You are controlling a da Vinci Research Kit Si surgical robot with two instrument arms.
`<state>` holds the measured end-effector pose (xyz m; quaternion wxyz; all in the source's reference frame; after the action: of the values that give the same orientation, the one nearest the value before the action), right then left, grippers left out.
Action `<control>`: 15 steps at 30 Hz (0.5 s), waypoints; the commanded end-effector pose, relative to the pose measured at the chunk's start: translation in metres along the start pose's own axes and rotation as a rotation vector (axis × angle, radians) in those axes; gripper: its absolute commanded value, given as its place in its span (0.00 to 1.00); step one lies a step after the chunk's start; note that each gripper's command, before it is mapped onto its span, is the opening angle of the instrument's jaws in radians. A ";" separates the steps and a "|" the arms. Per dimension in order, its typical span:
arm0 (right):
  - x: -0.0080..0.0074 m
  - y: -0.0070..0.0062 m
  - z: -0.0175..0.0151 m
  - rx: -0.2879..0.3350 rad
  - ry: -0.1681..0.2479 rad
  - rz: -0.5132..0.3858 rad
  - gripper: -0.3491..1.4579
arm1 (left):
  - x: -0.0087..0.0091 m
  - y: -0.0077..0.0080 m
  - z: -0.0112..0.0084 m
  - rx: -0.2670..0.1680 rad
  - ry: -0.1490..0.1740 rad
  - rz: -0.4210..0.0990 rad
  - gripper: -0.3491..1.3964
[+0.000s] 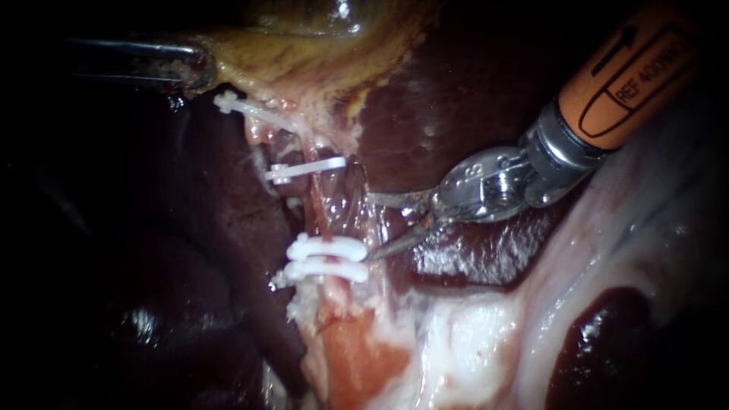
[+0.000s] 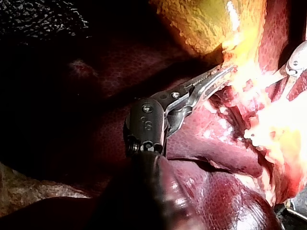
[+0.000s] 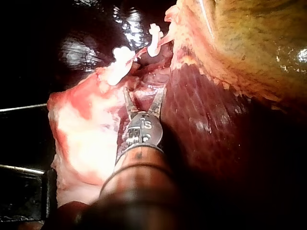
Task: Go to the cutting position right tube
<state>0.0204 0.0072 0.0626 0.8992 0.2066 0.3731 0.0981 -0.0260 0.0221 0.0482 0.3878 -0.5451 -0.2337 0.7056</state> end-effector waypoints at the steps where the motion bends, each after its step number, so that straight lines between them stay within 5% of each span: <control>1: 0.0000 0.0000 -0.0003 0.005 0.006 0.001 0.98 | 0.0000 0.0000 0.0000 -0.001 0.000 0.000 0.00; 6: 0.0011 -0.0001 -0.0021 0.036 0.060 0.015 0.99 | -0.0001 -0.0001 0.0000 -0.001 0.000 0.001 0.00; 11: 0.0032 0.0000 -0.0040 0.093 0.162 0.129 0.99 | -0.0001 -0.0002 0.0000 -0.001 0.000 0.001 0.00; 15: 0.0044 -0.0004 -0.0039 0.125 0.183 0.175 0.99 | -0.0001 -0.0003 0.0001 -0.001 0.000 0.001 0.00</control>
<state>0.0209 0.0095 0.0570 0.8339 0.2847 0.4398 0.1735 -0.0260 0.0222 0.0485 0.3873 -0.5453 -0.2337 0.7058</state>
